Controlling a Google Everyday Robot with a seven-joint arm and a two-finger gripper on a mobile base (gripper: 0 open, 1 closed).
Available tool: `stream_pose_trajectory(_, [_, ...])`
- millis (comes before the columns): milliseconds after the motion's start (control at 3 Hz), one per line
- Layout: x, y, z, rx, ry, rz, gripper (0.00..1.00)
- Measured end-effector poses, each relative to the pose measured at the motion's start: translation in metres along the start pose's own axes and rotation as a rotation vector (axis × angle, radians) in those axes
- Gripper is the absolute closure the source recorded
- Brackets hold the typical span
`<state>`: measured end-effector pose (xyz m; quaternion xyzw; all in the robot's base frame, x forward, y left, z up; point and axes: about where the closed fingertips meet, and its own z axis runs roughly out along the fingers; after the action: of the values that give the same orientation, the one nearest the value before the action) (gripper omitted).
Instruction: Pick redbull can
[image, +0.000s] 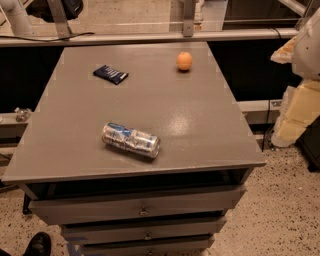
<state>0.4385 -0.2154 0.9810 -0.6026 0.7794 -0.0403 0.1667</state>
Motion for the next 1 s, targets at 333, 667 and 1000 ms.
stream_pose_trajectory(333, [0.000, 0.000, 0.000, 0.000, 0.000, 0.000, 0.00])
stream_pose_trajectory(667, [-0.027, -0.002, 0.001, 0.004, -0.049, 0.001, 0.00])
stream_pose_trajectory(1000, [-0.085, -0.006, 0.005, -0.017, -0.126, 0.006, 0.00])
